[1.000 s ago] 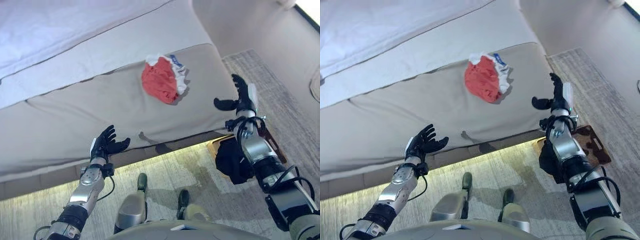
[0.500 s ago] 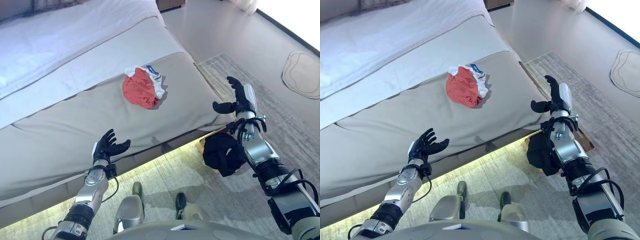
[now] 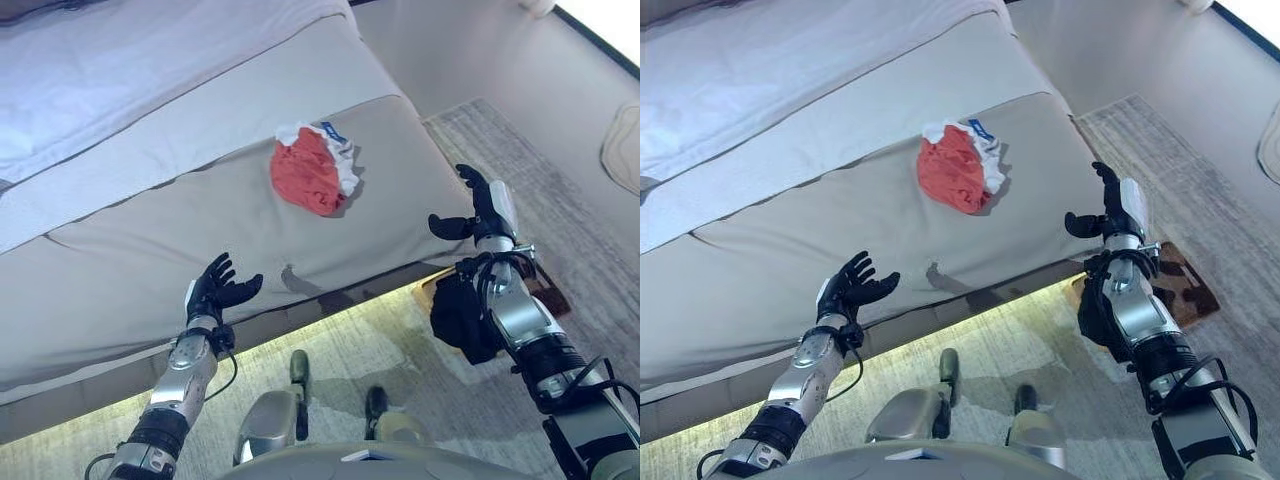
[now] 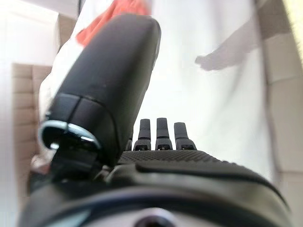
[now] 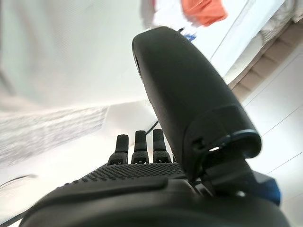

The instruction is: Pick up the clothes from the bed and place them into the basket

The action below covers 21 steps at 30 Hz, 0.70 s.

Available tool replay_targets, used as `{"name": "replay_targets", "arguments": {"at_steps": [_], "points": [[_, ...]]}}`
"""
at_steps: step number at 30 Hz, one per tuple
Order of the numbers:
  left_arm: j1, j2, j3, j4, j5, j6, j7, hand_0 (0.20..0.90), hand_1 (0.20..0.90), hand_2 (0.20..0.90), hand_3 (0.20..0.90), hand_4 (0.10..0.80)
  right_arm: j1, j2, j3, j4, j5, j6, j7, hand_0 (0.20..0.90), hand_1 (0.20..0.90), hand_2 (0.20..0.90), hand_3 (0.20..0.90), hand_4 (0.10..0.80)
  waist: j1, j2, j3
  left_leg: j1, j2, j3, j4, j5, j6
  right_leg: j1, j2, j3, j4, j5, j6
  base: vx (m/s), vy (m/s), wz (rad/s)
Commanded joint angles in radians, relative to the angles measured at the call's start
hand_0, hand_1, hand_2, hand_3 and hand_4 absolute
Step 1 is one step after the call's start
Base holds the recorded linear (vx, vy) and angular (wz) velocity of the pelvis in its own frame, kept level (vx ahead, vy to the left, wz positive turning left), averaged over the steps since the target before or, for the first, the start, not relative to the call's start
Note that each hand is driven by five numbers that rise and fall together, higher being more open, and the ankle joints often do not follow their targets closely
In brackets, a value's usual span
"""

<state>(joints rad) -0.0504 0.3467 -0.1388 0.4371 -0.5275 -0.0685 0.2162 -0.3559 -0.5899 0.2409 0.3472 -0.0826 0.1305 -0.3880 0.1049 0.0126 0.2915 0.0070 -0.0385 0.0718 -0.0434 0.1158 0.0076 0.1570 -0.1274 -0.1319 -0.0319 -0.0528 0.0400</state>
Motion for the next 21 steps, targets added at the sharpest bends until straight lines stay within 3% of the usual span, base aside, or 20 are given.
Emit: {"name": "replay_targets", "arguments": {"at_steps": [1, 3, 5, 9, 11, 13, 15, 17, 21], "points": [[0.028, 0.077, 0.040, -0.118, 0.027, -0.054, -0.010, 0.900, 0.900, 0.900, 0.900, 0.800, -0.130, -0.037, -0.019, -0.064, -0.064, -0.075, -0.065, 0.900, 0.900, 0.900, 0.900, 0.800, 0.020, -0.040, -0.087, -0.047, 0.033, -0.012, 0.136, -0.156, 0.016, -0.019, -0.025, -0.037, 0.172, -0.021, 0.025, 0.143, 0.150, 0.11], [0.043, 0.089, 0.045, -0.125, 0.035, -0.043, -0.028, 0.900, 0.900, 0.900, 0.900, 0.800, -0.088, -0.026, -0.029, -0.069, -0.067, -0.093, -0.086, 0.900, 0.900, 0.900, 0.900, 0.800, 0.032, -0.047, -0.088, -0.042, 0.008, -0.016, 0.132, -0.157, 0.047, -0.072, -0.064, -0.041, 0.395, 0.103, 0.048, 0.094, 0.131, 0.12], [0.057, 0.091, 0.046, -0.125, 0.037, -0.044, -0.027, 0.900, 0.900, 0.900, 0.900, 0.800, -0.066, -0.023, -0.031, -0.084, -0.076, -0.102, -0.087, 0.900, 0.900, 0.900, 0.900, 0.800, 0.028, -0.033, -0.079, -0.014, 0.011, -0.012, 0.119, -0.161, 0.055, -0.153, -0.089, -0.053, 0.534, 0.165, 0.055, 0.085, 0.094, 0.14], [0.053, 0.090, 0.048, -0.109, 0.021, -0.044, -0.001, 0.900, 0.900, 0.900, 0.900, 0.800, -0.117, 0.012, 0.019, -0.081, -0.087, -0.076, -0.085, 0.900, 0.900, 0.900, 0.900, 0.800, 0.010, -0.019, -0.054, 0.076, 0.059, -0.002, 0.052, -0.162, 0.025, -0.261, -0.129, -0.064, 0.358, 0.204, 0.062, 0.137, -0.154, -0.04], [0.012, 0.092, 0.038, -0.103, 0.011, -0.043, 0.006, 0.900, 0.900, 0.900, 0.900, 0.800, -0.188, 0.026, 0.039, -0.036, -0.087, -0.053, -0.116, 0.900, 0.900, 0.900, 0.900, 0.800, 0.000, -0.032, -0.046, 0.091, 0.066, -0.020, 0.039, -0.196, 0.016, -0.316, -0.146, -0.024, 0.174, 0.265, 0.089, 0.078, -0.357, -0.07], [-0.006, 0.097, 0.022, -0.094, 0.003, -0.047, 0.007, 0.900, 0.900, 0.900, 0.900, 0.800, -0.223, 0.021, 0.039, -0.003, -0.087, -0.041, -0.133, 0.900, 0.900, 0.900, 0.900, 0.800, -0.009, -0.037, -0.048, 0.091, 0.075, -0.043, 0.048, -0.223, 0.011, -0.305, -0.123, 0.014, 0.098, 0.242, 0.091, 0.091, -0.287, 0.24], [-0.005, 0.095, 0.021, -0.091, 0.004, -0.047, 0.007, 0.900, 0.900, 0.900, 0.900, 0.800, -0.224, 0.018, 0.037, 0.002, -0.086, -0.040, -0.133, 0.900, 0.900, 0.900, 0.900, 0.800, -0.010, -0.037, -0.050, 0.092, 0.081, -0.047, 0.050, -0.221, 0.007, -0.295, -0.120, 0.011, 0.096, 0.235, 0.089, 0.081, -0.170, 0.60], [0.023, 0.067, 0.014, -0.099, 0.009, -0.056, 0.000, 0.900, 0.900, 0.900, 0.900, 0.800, -0.206, -0.022, 0.027, -0.016, -0.077, 0.007, -0.138, 0.900, 0.900, 0.900, 0.900, 0.800, -0.004, -0.055, -0.082, 0.116, 0.120, -0.041, 0.021, -0.174, -0.033, -0.193, -0.100, -0.036, 0.012, 0.215, 0.085, 0.208, -0.322, 0.72], [0.026, 0.054, -0.010, -0.084, 0.020, -0.059, 0.000, 0.900, 0.900, 0.900, 0.900, 0.800, -0.242, -0.028, 0.046, 0.031, -0.065, 0.022, -0.160, 0.900, 0.900, 0.900, 0.900, 0.800, 0.002, -0.054, -0.101, 0.132, 0.137, -0.048, -0.030, -0.138, -0.052, -0.129, -0.063, -0.043, -0.036, 0.190, 0.078, 0.118, -0.164, 0.19]]}}
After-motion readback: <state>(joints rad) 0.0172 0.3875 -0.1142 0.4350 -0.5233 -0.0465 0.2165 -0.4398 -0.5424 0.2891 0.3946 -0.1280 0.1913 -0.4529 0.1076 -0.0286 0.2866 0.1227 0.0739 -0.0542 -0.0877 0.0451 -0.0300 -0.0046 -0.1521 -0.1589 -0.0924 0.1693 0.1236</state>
